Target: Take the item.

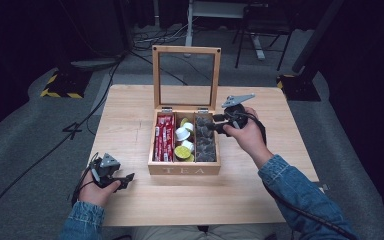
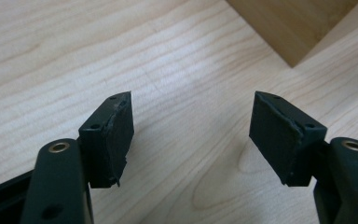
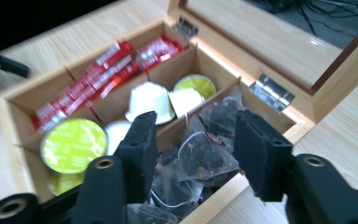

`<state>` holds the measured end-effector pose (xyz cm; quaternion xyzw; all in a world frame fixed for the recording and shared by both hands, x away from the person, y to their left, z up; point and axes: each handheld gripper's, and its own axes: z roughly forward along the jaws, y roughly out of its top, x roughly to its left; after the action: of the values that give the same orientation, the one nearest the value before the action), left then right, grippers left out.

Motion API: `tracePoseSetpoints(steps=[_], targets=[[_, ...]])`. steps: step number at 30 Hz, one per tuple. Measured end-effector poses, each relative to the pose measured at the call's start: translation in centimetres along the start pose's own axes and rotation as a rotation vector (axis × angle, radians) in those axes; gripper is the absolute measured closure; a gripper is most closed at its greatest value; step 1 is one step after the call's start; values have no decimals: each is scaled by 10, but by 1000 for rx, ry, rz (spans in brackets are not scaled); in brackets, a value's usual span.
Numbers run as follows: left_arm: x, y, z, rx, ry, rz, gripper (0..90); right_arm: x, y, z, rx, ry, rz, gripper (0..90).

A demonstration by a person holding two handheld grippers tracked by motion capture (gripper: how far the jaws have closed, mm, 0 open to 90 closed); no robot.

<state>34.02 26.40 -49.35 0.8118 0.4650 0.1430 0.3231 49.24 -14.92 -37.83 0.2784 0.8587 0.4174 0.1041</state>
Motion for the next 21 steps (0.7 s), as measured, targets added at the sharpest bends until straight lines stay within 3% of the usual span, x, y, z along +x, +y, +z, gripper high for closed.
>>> tracePoseSetpoints(steps=[8, 11, 21], targets=[[-1, -4, 5, -40, -1, -4, 286, 6, -4, 33, 101, -39, -51, 552], [-2, -6, 8, -62, 1, 14, 243, 7, -6, 41, 123, -46, -58, 552], [-3, -4, 10, -58, 14, 29, 230, 4, -15, 53, 180, -80, -34, 561]])
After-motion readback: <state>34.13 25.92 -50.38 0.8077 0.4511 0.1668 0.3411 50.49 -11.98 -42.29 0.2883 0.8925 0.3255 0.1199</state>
